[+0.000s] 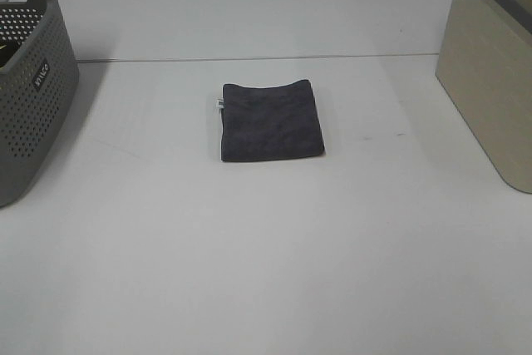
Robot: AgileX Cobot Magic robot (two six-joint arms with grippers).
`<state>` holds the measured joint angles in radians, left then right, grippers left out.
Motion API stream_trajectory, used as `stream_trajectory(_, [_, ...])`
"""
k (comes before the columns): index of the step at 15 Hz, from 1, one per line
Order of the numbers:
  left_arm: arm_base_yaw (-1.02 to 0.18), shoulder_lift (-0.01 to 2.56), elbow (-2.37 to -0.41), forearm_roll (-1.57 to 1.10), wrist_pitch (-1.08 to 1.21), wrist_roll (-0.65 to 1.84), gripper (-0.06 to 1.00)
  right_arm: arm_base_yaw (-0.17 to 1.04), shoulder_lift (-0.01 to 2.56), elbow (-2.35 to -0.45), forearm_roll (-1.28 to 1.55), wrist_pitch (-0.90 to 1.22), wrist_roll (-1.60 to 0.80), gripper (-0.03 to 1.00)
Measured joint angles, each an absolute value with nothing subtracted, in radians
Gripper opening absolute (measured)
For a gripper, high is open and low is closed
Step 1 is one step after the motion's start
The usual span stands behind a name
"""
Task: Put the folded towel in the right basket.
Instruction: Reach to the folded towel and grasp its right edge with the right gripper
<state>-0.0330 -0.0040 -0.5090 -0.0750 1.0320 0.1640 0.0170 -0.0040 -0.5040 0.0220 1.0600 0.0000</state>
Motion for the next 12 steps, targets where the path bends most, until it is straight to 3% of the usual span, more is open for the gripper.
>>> stream_trajectory(12, [-0.033,-0.004,-0.509,-0.075,1.032,0.164,0.99,0.017,-0.004,-0.504,0.022,1.060,0.000,0.77])
